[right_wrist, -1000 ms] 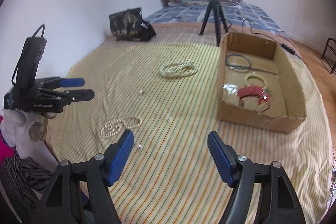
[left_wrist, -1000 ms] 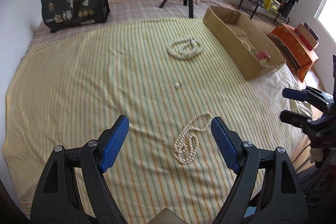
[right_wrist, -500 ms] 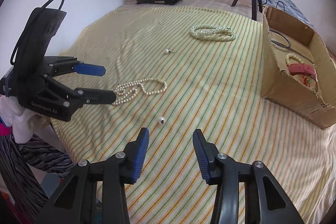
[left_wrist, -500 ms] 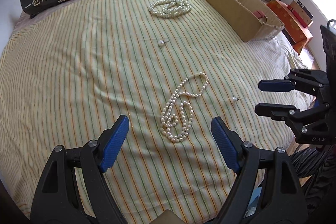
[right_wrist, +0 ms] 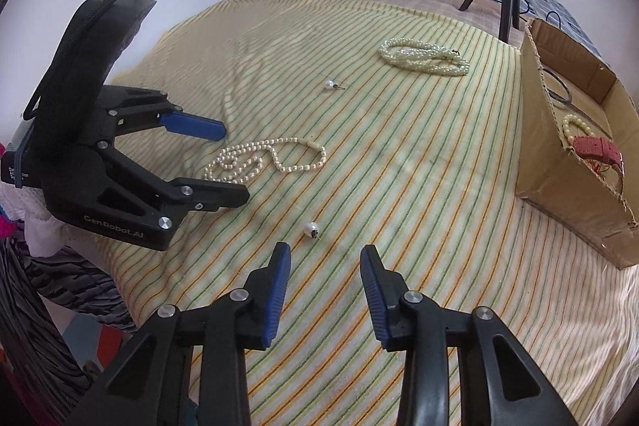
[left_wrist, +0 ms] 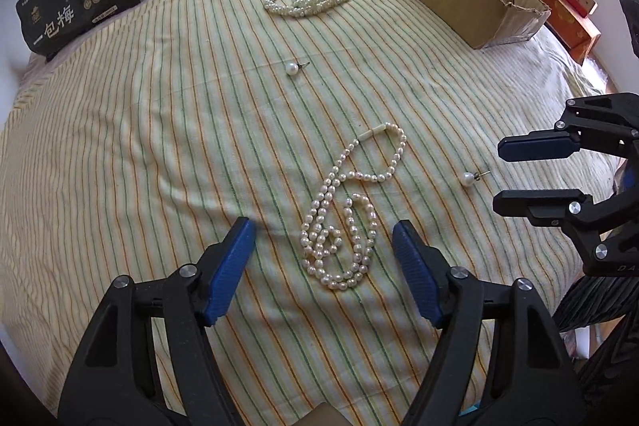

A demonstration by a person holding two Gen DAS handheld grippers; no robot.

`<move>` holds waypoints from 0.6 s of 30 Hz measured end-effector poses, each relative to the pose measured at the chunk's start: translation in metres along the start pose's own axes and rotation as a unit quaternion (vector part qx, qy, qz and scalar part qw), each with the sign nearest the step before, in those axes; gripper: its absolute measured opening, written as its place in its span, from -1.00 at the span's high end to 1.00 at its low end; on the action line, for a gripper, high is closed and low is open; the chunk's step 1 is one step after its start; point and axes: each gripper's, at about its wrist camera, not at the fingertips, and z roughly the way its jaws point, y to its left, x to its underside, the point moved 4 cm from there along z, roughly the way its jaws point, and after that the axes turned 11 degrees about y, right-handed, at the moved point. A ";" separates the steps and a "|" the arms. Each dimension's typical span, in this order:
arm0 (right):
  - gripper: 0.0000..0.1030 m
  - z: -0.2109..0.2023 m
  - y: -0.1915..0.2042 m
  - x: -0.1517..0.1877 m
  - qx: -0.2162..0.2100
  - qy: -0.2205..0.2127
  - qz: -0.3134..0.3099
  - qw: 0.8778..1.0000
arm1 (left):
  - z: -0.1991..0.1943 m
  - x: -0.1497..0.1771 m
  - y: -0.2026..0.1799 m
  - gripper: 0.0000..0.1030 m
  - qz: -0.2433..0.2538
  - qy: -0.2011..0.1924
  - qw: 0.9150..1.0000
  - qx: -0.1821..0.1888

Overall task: Organize jewelry
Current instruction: 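Close left tool on the long pearl necklace while right tool grasps the pearl earring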

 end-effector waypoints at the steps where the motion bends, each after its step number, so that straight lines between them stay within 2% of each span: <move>1: 0.29 0.001 0.000 -0.001 -0.001 0.001 -0.002 1.000 | 0.000 -0.001 0.001 -0.33 0.001 0.000 1.000 -0.005; 4: 0.35 0.003 0.000 -0.003 -0.004 0.004 -0.005 1.000 | 0.001 -0.001 0.004 -0.13 -0.001 0.002 1.000 -0.011; 6: 0.36 0.004 0.000 -0.005 -0.004 0.005 -0.004 1.000 | 0.000 -0.002 0.005 0.14 -0.001 0.001 1.000 -0.009; 11: 0.39 0.010 0.004 -0.009 -0.002 0.008 -0.013 1.000 | -0.002 -0.004 0.008 0.57 -0.002 0.000 1.000 -0.002; 17: 0.51 0.016 0.009 -0.013 0.007 0.012 -0.022 1.000 | -0.002 -0.004 0.009 0.74 -0.011 0.000 1.000 0.002; 18: 0.58 0.016 0.010 -0.013 0.007 0.012 -0.023 1.000 | -0.002 -0.004 0.010 0.77 -0.014 0.000 1.000 0.004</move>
